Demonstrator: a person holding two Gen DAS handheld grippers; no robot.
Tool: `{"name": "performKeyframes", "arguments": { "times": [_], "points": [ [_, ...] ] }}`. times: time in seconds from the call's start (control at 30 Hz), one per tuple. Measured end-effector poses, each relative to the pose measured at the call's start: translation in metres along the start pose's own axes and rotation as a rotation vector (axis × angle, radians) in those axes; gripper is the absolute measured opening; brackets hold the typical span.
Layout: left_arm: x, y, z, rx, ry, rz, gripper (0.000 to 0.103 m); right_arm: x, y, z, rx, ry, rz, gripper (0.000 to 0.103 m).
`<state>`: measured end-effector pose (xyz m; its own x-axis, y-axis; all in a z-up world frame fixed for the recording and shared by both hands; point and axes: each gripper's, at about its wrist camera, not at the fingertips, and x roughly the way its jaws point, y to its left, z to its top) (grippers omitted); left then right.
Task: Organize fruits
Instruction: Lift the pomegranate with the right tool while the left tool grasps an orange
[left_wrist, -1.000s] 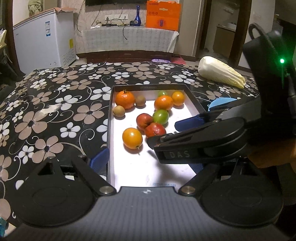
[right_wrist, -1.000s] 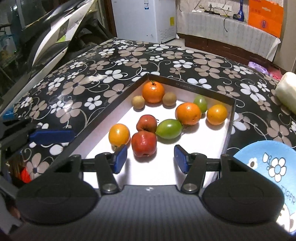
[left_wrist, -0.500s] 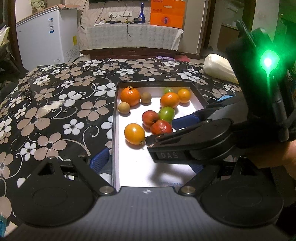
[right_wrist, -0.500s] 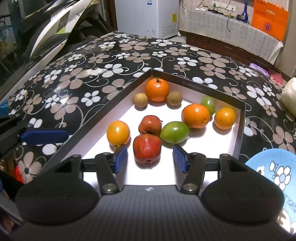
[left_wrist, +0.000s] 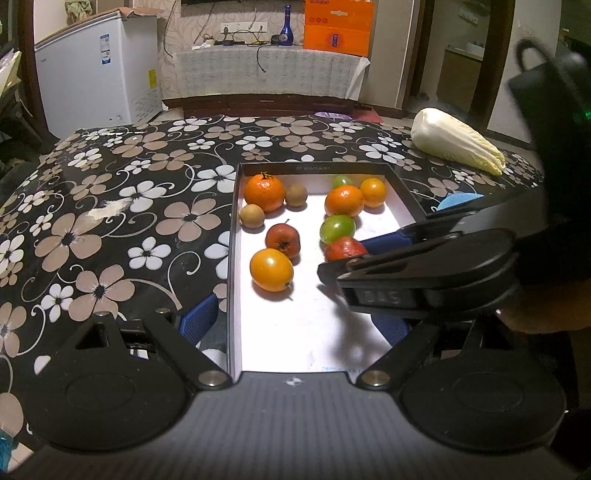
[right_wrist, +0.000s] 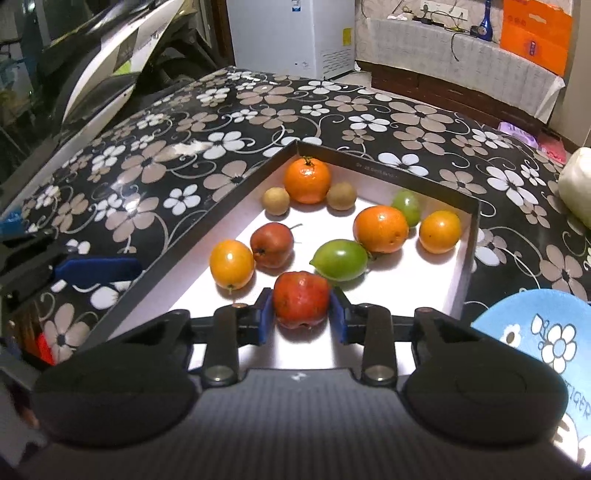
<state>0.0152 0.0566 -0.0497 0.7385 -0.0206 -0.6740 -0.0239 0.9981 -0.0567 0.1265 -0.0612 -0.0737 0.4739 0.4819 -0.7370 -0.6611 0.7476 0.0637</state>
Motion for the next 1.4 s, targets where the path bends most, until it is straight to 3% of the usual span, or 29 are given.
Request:
{"name": "performKeyframes", "arguments": {
  "times": [0.37,0.5,0.6,0.73,0.77,0.83,1.07,1.4],
  "points": [
    [0.015,0.007,0.013,-0.078,0.012,-0.020,0.092,-0.033,-0.016,0.000,0.054,-0.069,0.014,0.036],
    [0.017,0.011,0.017,-0.104,0.009,-0.039,0.088,-0.043,-0.021,0.000,0.066,-0.090,0.016,0.036],
    [0.014,0.013,0.018,-0.118,-0.011,-0.045,0.087,-0.050,-0.024,0.001,0.076,-0.108,0.018,0.036],
    [-0.001,0.007,0.021,-0.076,-0.103,0.006,0.087,-0.060,-0.030,0.004,0.089,-0.143,0.012,0.036],
    [-0.002,0.006,0.022,-0.075,-0.113,-0.014,0.087,-0.063,-0.032,0.005,0.093,-0.154,0.010,0.036],
    [0.001,0.003,0.023,-0.078,-0.096,-0.058,0.087,-0.067,-0.035,0.006,0.100,-0.167,0.004,0.036],
    [0.031,-0.008,0.018,-0.083,0.028,-0.027,0.073,-0.074,-0.043,0.005,0.120,-0.178,0.000,0.036],
    [0.039,-0.004,0.026,-0.114,0.021,0.054,0.074,-0.077,-0.043,0.002,0.114,-0.174,0.006,0.036]
  ]
}}
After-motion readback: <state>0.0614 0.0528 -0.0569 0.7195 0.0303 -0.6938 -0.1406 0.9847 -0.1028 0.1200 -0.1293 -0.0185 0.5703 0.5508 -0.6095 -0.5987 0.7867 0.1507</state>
